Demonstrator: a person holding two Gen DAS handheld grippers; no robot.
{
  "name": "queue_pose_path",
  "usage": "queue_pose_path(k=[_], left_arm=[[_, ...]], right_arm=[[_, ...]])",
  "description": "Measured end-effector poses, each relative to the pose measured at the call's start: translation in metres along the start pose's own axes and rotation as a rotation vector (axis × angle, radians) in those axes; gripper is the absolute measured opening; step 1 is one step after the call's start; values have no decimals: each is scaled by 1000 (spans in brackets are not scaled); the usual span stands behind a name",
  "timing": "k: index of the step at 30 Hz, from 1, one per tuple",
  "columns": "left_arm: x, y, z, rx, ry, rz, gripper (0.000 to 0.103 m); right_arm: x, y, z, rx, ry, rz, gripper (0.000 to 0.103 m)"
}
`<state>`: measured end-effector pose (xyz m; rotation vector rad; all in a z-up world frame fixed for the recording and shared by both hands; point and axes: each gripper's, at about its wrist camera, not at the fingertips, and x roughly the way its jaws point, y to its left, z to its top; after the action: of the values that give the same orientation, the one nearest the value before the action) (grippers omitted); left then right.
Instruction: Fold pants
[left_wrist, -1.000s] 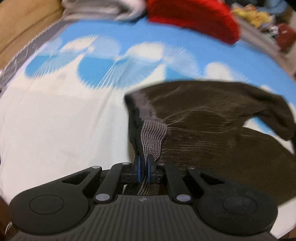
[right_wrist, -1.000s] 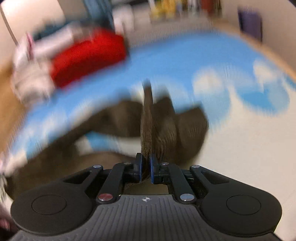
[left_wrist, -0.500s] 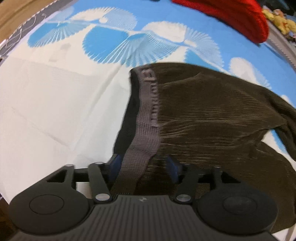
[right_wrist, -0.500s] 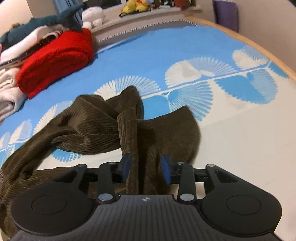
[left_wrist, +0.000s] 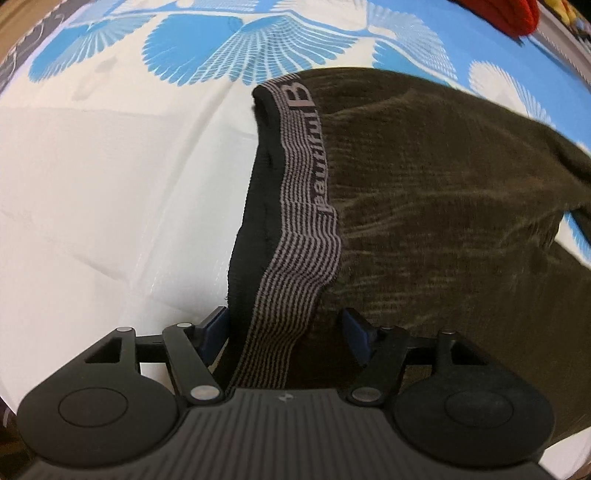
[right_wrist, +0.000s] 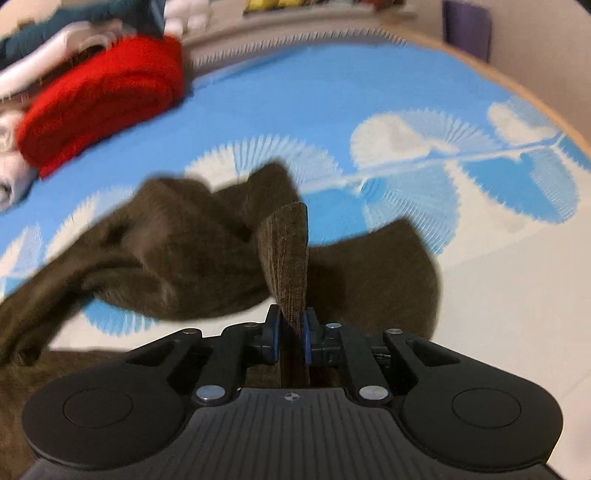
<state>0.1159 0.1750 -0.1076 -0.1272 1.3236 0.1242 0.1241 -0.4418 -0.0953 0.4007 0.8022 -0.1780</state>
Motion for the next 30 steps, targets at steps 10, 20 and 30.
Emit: queue_pose_path(k=[10, 20, 30], left_arm=[[-5, -9, -15, 78, 8, 20, 59], [1, -1, -32, 90, 59, -4, 66], [-56, 0, -40, 205, -134, -37, 9]], right_arm=[[-104, -198, -80, 767, 10, -400, 9], [-78, -241, -127, 809, 249, -380, 19], [-85, -211, -95, 710, 91, -336, 7]])
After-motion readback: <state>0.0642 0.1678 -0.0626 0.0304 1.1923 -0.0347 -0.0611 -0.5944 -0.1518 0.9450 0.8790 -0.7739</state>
